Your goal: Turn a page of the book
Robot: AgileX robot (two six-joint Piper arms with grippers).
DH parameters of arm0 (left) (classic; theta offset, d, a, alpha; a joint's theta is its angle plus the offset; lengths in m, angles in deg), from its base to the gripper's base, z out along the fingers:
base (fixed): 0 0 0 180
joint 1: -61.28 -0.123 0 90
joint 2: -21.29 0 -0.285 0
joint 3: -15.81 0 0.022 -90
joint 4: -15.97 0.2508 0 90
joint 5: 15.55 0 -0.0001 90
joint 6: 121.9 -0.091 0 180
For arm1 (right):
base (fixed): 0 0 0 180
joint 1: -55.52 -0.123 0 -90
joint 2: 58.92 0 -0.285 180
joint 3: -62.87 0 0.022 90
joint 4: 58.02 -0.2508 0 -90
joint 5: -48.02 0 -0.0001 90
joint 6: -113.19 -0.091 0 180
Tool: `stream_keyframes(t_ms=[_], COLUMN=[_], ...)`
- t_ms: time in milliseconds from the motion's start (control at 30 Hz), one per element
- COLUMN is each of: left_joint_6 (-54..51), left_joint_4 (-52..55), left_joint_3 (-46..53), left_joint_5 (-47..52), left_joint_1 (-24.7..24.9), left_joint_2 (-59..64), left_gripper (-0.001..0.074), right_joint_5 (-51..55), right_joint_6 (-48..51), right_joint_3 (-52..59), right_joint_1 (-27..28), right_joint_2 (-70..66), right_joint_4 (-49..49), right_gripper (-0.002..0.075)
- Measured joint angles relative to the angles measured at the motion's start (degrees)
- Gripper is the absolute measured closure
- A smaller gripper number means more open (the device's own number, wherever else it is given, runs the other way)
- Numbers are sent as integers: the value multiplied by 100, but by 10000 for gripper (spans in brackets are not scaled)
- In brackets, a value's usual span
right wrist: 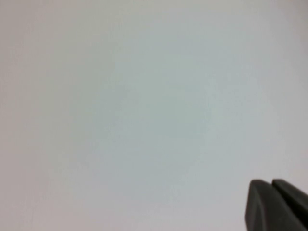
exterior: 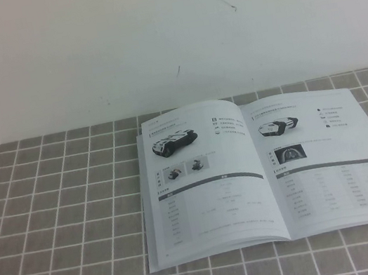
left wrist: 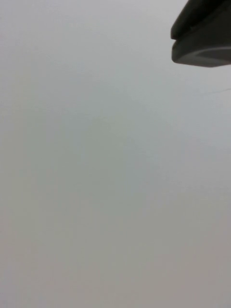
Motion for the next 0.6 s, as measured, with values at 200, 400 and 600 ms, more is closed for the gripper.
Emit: stream_keyframes(t_ms=[200,400,600], left_joint_6=[-1149,-1532,-1867], left_joint_4=[12,333,978], left_joint_3=[-1160,-2091,-2964], left_joint_5=[-247,-542,234], left_joint_1=[0,0,11], left_joint_2=[0,-12,493], left_gripper=[738,738,738], right_joint_5=[-140,-397,-1434], right_joint_6=[0,-341,-936], right_joint_3=[-912,-1668,-2199], right_joint_1=[0,0,-218], right_joint_2=[0,26,-137], right_joint_4=[763,1323,2115], right_gripper=[729,729,729])
